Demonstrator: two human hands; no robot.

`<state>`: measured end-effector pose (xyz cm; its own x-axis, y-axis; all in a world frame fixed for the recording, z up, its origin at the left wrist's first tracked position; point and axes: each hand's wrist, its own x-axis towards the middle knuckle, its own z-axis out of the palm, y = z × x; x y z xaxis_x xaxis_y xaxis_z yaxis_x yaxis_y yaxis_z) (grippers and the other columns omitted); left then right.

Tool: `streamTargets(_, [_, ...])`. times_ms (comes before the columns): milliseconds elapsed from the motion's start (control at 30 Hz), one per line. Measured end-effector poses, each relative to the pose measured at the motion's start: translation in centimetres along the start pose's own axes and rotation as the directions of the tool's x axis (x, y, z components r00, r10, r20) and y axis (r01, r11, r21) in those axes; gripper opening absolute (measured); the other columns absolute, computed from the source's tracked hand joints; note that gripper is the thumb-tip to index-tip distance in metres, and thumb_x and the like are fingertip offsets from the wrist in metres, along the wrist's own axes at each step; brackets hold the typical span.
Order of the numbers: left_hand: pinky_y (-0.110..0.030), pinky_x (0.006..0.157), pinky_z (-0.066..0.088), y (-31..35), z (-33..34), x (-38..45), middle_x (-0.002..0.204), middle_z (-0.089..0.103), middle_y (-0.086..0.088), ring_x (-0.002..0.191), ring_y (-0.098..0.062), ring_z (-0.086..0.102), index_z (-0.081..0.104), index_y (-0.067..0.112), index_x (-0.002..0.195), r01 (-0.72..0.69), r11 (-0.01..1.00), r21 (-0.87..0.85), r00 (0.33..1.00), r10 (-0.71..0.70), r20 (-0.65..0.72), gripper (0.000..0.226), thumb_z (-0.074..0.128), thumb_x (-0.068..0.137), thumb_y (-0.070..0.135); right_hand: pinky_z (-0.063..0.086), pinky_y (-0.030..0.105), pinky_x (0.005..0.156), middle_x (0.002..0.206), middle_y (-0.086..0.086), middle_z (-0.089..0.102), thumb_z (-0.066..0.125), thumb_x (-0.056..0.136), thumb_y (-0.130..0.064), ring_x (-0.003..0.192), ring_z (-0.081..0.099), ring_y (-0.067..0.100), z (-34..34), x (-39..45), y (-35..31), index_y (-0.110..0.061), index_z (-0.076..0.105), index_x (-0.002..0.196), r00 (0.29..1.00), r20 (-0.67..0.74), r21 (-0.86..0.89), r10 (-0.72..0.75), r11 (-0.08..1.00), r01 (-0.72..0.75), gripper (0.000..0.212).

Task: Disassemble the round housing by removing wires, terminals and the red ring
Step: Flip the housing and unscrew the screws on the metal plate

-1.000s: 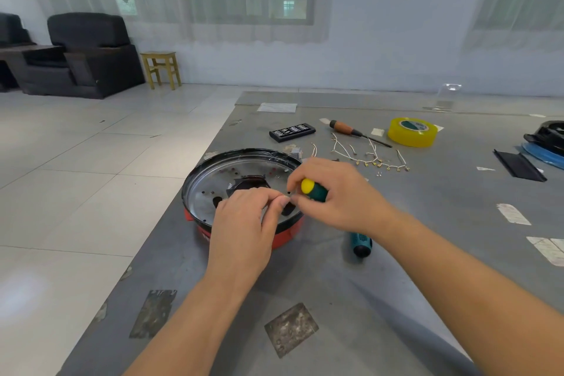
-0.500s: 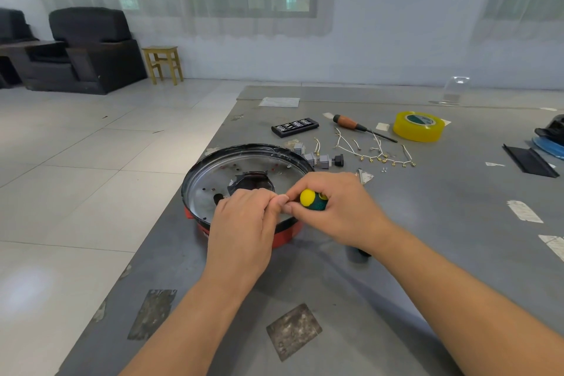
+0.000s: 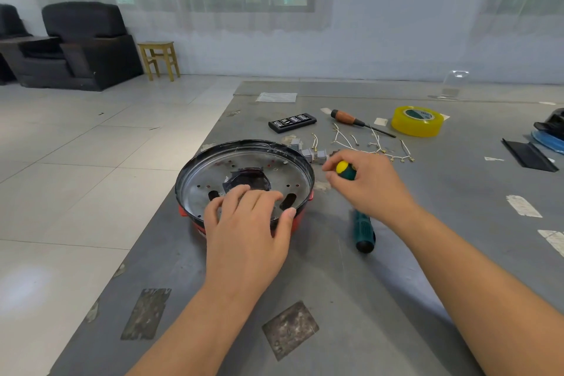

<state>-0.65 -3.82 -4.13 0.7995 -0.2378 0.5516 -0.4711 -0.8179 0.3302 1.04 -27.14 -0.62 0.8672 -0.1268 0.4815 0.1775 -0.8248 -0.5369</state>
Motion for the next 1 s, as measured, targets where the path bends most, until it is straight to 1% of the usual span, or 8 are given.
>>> streamTargets(100, [-0.045,0.109,0.028,0.3,0.2,0.0,0.118,0.071,0.015,0.133,-0.020,0.051,0.072,0.035,0.116,0.028,0.999,0.039,0.999,-0.030,0.034,0.036,0.049,0.096,0.054,0.056,0.033,0.073,0.086,-0.008,0.069,0.069,0.086,-0.028,0.083,0.063,0.014,-0.4,1.2,2.8,-0.032,0.073,0.090,0.985,-0.019,-0.138,0.170,0.976,-0.171,0.007])
streamTargets(233, [-0.046,0.109,0.024,0.3,0.3,0.1,0.118,0.072,0.018,0.136,-0.022,0.048,0.072,0.038,0.114,0.017,0.995,0.103,0.997,-0.025,0.077,0.038,0.046,0.096,0.059,0.059,0.042,0.080,0.097,0.002,0.070,0.066,0.084,-0.027,0.090,0.064,0.025,-1.0,2.9,6.5,-0.030,0.072,0.090,0.923,0.064,-0.281,0.380,0.894,-0.349,0.008])
streamTargets(367, [-0.047,0.111,0.024,0.3,0.3,0.0,0.116,0.072,0.019,0.137,-0.023,0.047,0.074,0.038,0.110,0.028,0.994,0.102,0.995,-0.038,0.093,0.038,0.045,0.096,0.059,0.061,0.043,0.077,0.097,0.009,0.068,0.068,0.084,-0.025,0.089,0.065,0.030,-2.2,4.6,9.6,-0.027,0.070,0.086,0.841,0.064,-0.302,0.538,0.813,-0.497,0.003])
streamTargets(467, [-0.048,0.111,0.024,0.4,0.2,0.0,0.114,0.073,0.019,0.137,-0.024,0.047,0.075,0.037,0.108,0.029,0.995,0.096,0.995,-0.038,0.097,0.038,0.046,0.096,0.059,0.063,0.038,0.067,0.077,0.011,0.073,0.068,0.083,-0.020,0.074,0.070,0.027,-2.9,5.6,11.5,-0.019,0.070,0.089,0.764,0.054,-0.272,0.643,0.745,-0.608,0.007])
streamTargets(533, [-0.048,0.110,0.025,0.4,0.2,0.0,0.113,0.073,0.019,0.137,-0.024,0.048,0.076,0.036,0.107,0.031,0.995,0.090,0.994,-0.040,0.098,0.037,0.048,0.096,0.058,0.057,0.031,0.056,0.059,0.007,0.072,0.065,0.081,-0.015,0.061,0.066,0.024,-3.2,6.1,12.4,-0.012,0.072,0.088,0.727,0.040,-0.250,0.686,0.711,-0.657,0.010])
streamTargets(567, [-0.048,0.110,0.025,0.3,0.1,0.0,0.113,0.073,0.019,0.137,-0.025,0.048,0.076,0.036,0.107,0.031,0.995,0.089,0.994,-0.040,0.098,0.037,0.048,0.096,0.058,0.054,0.029,0.052,0.056,0.007,0.071,0.064,0.080,-0.013,0.059,0.064,0.023,-3.2,6.4,12.7,-0.011,0.072,0.086,0.712,0.033,-0.243,0.701,0.697,-0.675,0.011])
streamTargets(767, [-0.049,0.110,0.027,0.2,0.2,0.1,0.112,0.073,0.019,0.137,-0.024,0.048,0.076,0.037,0.107,0.024,0.995,0.092,0.994,-0.034,0.104,0.035,0.051,0.094,0.058,0.048,0.026,0.047,0.067,0.012,0.072,0.070,0.082,-0.016,0.061,0.064,0.024,-3.2,7.3,14.2,-0.018,0.073,0.086,0.661,0.002,-0.166,0.750,0.652,-0.740,0.005])
streamTargets(1000, [-0.051,0.108,0.029,0.2,0.3,0.0,0.112,0.073,0.018,0.135,-0.026,0.050,0.077,0.037,0.106,0.014,0.994,0.108,0.995,-0.025,0.098,0.031,0.056,0.091,0.054,0.044,0.024,0.044,0.066,0.007,0.070,0.075,0.085,-0.023,0.055,0.060,0.018,-2.6,7.4,15.0,-0.022,0.075,0.084,0.668,-0.032,-0.153,0.744,0.657,-0.738,0.001])
